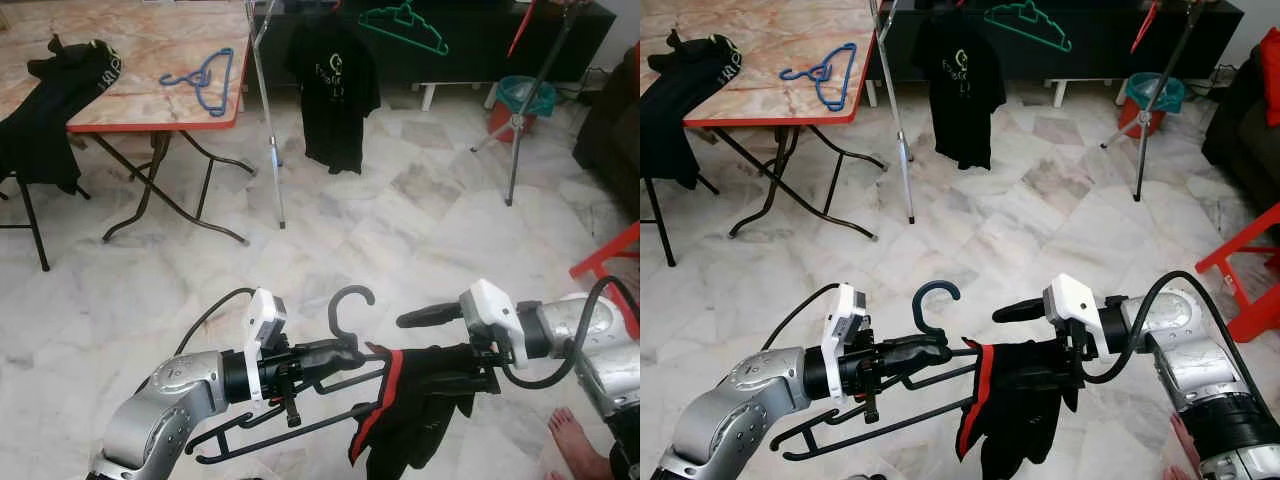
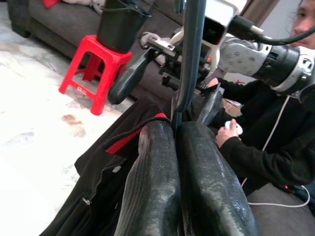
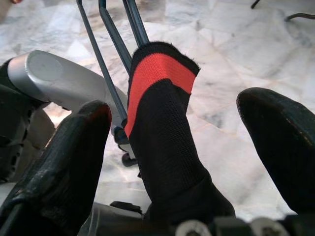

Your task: Hang hanger

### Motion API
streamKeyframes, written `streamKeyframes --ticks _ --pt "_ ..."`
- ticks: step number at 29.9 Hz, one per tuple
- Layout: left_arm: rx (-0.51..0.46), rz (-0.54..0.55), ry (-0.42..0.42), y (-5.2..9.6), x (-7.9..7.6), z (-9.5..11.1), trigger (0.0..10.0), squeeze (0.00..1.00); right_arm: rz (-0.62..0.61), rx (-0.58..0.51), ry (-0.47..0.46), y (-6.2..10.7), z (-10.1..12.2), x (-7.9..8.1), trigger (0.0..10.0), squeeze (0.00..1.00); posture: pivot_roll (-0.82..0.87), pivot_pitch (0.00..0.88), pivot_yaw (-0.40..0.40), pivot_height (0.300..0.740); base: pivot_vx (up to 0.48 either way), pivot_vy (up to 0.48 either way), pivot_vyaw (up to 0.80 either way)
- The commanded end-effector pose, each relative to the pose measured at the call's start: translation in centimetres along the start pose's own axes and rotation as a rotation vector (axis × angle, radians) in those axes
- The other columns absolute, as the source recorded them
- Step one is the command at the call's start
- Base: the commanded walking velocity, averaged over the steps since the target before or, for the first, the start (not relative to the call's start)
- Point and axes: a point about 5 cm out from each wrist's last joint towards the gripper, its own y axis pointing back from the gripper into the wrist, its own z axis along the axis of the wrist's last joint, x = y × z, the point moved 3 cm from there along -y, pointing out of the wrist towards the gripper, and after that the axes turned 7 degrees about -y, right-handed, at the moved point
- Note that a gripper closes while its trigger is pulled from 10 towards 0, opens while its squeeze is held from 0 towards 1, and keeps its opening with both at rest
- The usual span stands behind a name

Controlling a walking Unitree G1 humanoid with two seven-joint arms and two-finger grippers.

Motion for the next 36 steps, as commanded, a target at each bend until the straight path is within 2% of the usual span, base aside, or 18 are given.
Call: streamKeyframes --ticks 1,12,13,14,15,16,17,36 --pt "-0.022 -0.049 -0.016 -0.3 -0.8 0.7 10.0 0.00 0.043 -0.005 -0.005 -0.5 0.0 0.2 10.0 0.00 0.04 0.096 -0.040 0.740 0.000 0.000 0.00" --pt "-0.019 -0.074 -0.016 -0.7 -1.1 0.8 10.0 0.00 0.114 -0.066 -0.056 -1.8 0.1 0.4 10.0 0.00 0.04 0.093 -0.039 0.740 0.000 0.000 0.00" --pt "-0.019 -0.075 -0.016 -0.7 -1.1 0.8 10.0 0.00 0.115 -0.063 -0.054 -1.8 0.1 0.4 8.5 0.00 0.04 0.093 -0.039 0.740 0.000 0.000 0.00" --pt "-0.019 -0.075 -0.016 -0.7 -1.2 0.8 10.0 0.00 0.116 -0.063 -0.055 -1.9 0.0 0.4 4.6 0.00 0.04 0.093 -0.039 0.740 0.000 0.000 0.00" --pt "-0.020 -0.077 -0.016 -0.8 -1.2 0.8 10.0 0.00 0.122 -0.064 -0.062 -1.9 0.0 0.5 5.0 0.00 0.04 0.093 -0.039 0.740 0.000 0.000 0.00" --pt "-0.022 -0.078 -0.016 -0.8 -1.2 0.8 10.0 0.00 0.125 -0.063 -0.065 -2.0 -0.1 0.5 6.2 0.00 0.04 0.093 -0.039 0.740 0.000 0.000 0.00" --pt "-0.024 -0.080 -0.016 -0.9 -1.2 0.8 10.0 0.00 0.129 -0.061 -0.068 -2.0 -0.2 0.5 0.1 0.00 0.04 0.093 -0.039 0.740 0.000 0.000 0.00" --pt "-0.026 -0.089 -0.022 -1.3 -1.1 1.0 10.0 0.00 0.178 -0.038 -0.095 -2.6 -0.5 0.8 0.0 0.00 0.05 0.116 -0.043 0.740 0.000 0.000 0.00"
